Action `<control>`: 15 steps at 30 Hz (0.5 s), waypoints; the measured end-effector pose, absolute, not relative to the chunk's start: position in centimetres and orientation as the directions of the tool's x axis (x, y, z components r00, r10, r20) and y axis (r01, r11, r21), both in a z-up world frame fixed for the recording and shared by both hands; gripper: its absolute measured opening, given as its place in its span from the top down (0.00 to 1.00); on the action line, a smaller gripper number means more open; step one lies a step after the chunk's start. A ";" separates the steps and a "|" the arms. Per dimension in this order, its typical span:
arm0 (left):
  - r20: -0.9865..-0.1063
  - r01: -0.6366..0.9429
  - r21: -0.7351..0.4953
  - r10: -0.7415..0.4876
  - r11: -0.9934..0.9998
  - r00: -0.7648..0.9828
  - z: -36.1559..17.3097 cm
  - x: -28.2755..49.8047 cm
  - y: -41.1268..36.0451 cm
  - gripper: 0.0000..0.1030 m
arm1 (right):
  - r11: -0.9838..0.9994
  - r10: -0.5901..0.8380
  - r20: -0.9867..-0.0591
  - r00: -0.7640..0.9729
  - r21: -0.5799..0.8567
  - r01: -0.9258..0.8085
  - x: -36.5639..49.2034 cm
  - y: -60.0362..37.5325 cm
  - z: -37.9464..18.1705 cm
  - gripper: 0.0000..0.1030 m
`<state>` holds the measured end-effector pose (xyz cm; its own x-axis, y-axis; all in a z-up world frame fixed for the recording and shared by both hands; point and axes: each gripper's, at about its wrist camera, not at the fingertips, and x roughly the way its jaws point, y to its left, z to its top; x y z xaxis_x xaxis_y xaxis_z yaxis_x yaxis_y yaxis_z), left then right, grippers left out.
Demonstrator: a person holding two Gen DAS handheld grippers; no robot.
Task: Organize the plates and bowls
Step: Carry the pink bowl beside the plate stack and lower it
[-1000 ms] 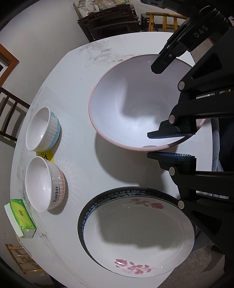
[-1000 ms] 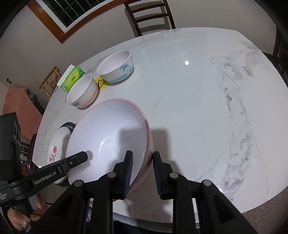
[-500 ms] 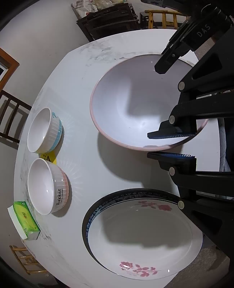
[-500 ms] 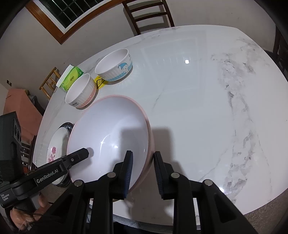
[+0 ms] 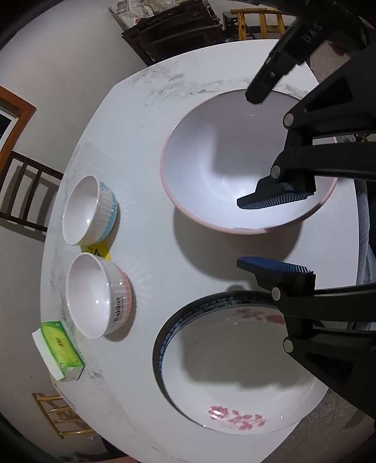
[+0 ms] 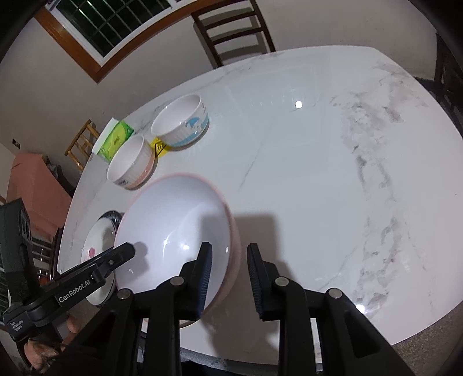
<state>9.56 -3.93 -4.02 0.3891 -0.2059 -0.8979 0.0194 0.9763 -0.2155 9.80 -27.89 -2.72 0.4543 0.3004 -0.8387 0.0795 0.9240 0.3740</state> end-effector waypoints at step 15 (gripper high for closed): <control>-0.883 0.011 -0.153 -0.142 0.988 0.448 -2.1 8.9 -2.7 0.63 | 0.924 0.291 -0.810 0.510 0.376 0.068 9.3 -28.6 -0.4 0.75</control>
